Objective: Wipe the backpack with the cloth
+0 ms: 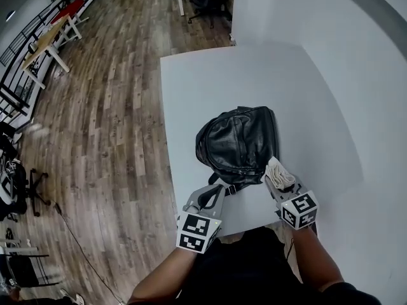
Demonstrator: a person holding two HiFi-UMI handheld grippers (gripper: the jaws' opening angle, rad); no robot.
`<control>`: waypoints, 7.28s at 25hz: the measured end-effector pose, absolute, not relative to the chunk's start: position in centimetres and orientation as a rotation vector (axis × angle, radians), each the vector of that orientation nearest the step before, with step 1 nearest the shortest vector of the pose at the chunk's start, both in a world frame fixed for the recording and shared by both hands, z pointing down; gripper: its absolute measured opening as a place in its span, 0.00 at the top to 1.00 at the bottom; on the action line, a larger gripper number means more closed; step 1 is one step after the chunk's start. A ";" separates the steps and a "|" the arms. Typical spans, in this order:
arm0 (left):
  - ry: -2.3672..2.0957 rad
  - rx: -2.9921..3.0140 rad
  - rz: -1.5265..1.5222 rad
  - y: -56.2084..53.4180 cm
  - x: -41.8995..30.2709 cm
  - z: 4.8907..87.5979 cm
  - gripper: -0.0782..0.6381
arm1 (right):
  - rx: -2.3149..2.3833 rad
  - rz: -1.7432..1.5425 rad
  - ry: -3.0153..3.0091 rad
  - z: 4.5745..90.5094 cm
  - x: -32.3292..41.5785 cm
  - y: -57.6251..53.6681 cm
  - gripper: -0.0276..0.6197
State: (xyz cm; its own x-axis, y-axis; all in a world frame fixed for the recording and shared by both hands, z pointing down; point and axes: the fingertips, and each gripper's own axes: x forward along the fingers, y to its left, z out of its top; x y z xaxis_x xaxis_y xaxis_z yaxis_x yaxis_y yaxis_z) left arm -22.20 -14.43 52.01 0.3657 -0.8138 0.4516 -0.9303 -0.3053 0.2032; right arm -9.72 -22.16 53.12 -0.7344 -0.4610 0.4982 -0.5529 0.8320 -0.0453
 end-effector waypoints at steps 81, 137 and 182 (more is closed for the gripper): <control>-1.448 2.164 0.316 -16.6 -23.2 54.7 0.88 | 1.113 0.082 -2.494 48.6 -14.0 -44.3 0.82; -1.608 2.000 0.272 -12.5 -29.3 55.2 0.88 | 0.636 0.306 -2.574 59.3 -30.7 -32.5 0.82; -1.435 2.235 0.317 -14.6 -21.4 52.7 0.88 | 1.124 0.259 -2.592 49.5 -14.5 -37.8 0.82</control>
State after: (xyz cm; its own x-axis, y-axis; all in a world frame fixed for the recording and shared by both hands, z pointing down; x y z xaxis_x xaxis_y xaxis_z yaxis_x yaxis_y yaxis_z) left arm -21.40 -14.61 52.66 0.4284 -0.7953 0.4289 -0.9020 -0.3482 0.2552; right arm -14.54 -37.80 49.52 -0.6471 -0.6799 0.3449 -0.7348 0.6769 -0.0440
